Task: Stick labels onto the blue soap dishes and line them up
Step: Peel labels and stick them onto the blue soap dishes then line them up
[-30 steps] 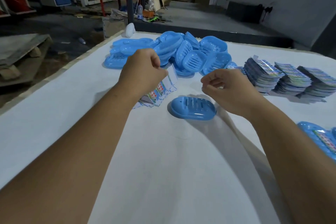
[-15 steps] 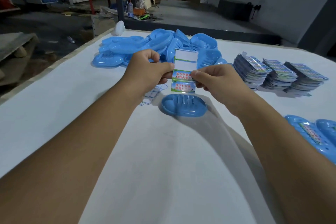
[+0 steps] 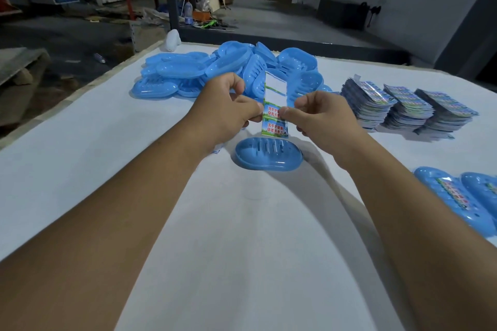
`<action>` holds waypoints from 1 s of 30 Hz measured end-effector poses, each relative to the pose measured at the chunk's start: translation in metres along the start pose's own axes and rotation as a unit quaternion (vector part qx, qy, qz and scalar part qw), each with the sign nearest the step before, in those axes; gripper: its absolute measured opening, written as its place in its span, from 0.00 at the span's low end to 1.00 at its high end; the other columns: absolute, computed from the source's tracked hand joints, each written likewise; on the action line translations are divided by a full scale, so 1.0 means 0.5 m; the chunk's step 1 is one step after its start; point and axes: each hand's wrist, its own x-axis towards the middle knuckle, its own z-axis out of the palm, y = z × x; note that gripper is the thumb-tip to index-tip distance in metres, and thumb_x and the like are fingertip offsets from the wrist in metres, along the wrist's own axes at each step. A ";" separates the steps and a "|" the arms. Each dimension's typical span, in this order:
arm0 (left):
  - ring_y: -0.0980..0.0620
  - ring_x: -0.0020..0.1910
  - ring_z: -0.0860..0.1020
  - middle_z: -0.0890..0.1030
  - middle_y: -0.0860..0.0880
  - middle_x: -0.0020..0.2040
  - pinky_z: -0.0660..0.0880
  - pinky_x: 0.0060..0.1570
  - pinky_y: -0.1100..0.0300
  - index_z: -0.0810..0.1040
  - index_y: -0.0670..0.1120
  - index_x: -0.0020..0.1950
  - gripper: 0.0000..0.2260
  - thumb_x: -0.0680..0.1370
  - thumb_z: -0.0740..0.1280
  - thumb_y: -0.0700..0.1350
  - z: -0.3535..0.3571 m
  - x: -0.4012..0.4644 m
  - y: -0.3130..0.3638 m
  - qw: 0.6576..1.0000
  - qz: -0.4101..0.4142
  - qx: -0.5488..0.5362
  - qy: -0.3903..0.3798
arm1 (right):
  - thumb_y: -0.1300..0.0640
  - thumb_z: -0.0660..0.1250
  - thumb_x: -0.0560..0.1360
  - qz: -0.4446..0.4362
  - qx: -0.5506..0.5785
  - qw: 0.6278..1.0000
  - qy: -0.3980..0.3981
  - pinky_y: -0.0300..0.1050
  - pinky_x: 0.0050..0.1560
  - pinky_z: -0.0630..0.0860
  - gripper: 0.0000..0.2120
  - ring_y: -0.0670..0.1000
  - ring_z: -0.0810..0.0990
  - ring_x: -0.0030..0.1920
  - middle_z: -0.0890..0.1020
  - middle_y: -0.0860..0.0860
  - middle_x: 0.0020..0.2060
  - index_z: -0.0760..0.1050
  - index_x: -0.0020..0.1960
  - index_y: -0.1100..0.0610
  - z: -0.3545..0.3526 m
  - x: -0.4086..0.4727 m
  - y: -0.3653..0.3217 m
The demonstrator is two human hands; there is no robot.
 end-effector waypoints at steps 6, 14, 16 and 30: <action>0.52 0.42 0.86 0.85 0.36 0.48 0.81 0.46 0.55 0.65 0.49 0.43 0.17 0.76 0.73 0.37 0.006 -0.005 -0.001 0.999 0.034 0.029 -0.002 | 0.47 0.75 0.75 -0.056 0.010 0.997 -0.053 0.38 0.37 0.79 0.11 0.42 0.79 0.32 0.86 0.50 0.35 0.86 0.36 0.50 0.008 -0.020 -0.018; 0.42 0.45 0.85 0.86 0.39 0.43 0.81 0.53 0.42 0.64 0.50 0.40 0.19 0.74 0.75 0.39 0.011 0.003 -0.012 0.997 0.051 0.049 -0.010 | 0.49 0.73 0.76 -0.082 0.005 0.993 -0.081 0.36 0.37 0.77 0.09 0.42 0.79 0.33 0.86 0.48 0.35 0.87 0.40 0.50 0.010 -0.029 -0.026; 0.43 0.45 0.85 0.85 0.38 0.44 0.81 0.53 0.42 0.65 0.50 0.40 0.18 0.74 0.75 0.40 0.011 0.004 -0.014 0.997 0.055 0.056 -0.002 | 0.51 0.72 0.77 -0.083 0.002 0.994 -0.077 0.36 0.37 0.77 0.09 0.42 0.79 0.33 0.86 0.48 0.34 0.87 0.39 0.51 0.011 -0.029 -0.027; 0.60 0.31 0.82 0.82 0.56 0.29 0.72 0.33 0.70 0.64 0.49 0.38 0.19 0.74 0.75 0.38 0.017 0.009 -0.028 0.995 0.079 0.054 0.001 | 0.50 0.69 0.70 -0.117 -0.098 0.988 -0.033 0.43 0.31 0.67 0.09 0.47 0.68 0.28 0.80 0.59 0.29 0.85 0.35 0.51 0.025 -0.041 -0.033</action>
